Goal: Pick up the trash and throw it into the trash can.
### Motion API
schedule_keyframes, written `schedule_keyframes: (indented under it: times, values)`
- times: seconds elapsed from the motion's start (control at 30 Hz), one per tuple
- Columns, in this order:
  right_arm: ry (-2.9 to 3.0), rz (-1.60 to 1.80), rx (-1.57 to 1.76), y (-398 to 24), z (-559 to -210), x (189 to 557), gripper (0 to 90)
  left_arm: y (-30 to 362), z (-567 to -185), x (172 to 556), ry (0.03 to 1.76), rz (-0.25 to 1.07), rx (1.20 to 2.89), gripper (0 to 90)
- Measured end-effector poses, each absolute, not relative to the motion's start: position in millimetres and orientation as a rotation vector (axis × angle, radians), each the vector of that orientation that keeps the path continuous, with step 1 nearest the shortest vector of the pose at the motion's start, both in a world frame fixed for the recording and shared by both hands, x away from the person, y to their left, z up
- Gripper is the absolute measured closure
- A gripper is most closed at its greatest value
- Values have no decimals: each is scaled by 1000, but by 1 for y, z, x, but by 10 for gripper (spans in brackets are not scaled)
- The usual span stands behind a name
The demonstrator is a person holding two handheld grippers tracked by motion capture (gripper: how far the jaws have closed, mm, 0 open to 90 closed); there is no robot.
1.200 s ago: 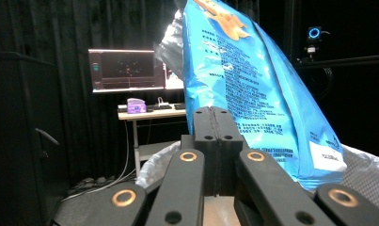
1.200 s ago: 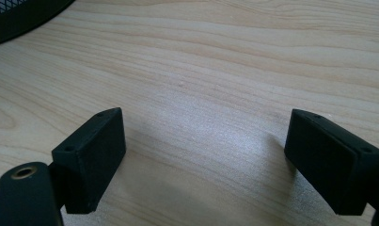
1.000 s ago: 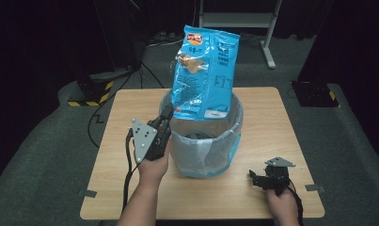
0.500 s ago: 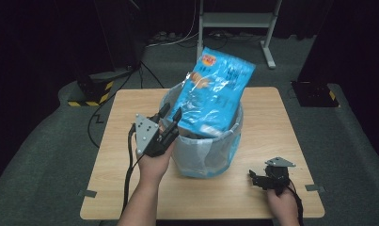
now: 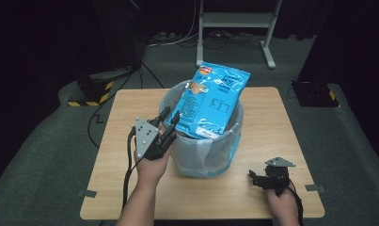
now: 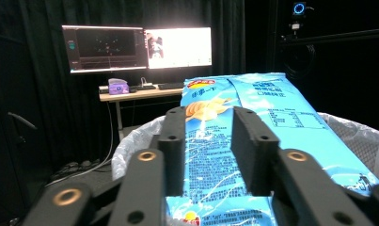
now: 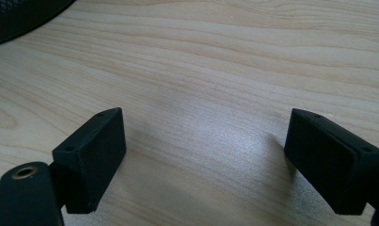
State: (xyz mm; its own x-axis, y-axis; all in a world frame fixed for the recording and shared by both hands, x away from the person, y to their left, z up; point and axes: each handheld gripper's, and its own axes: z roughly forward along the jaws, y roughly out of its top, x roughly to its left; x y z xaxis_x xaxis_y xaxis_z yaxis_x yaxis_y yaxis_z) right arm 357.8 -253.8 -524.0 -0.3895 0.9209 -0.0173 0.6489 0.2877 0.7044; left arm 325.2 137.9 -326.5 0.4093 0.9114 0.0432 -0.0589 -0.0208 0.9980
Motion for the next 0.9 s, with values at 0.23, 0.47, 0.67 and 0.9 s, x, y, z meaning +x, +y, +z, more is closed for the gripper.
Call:
schedule_keyframes:
  times: [0.23, 0.47, 0.67, 0.9]
  values:
    - [2155, 874, 1379, -254, -524, 357, 137, 153, -329, 315, 857, 958, 1345, 751]
    - [2068, 1053, 1242, -249, -483, 341, 139, 185, -351, 302, 936, 991, 1369, 670]
    - [1913, 1355, 1145, -244, -407, 339, 157, 210, -404, 297, 1059, 985, 1467, 593]
    - [1725, 1375, 1074, -223, -357, 373, 437, 227, -467, 300, 1180, 885, 1566, 554]
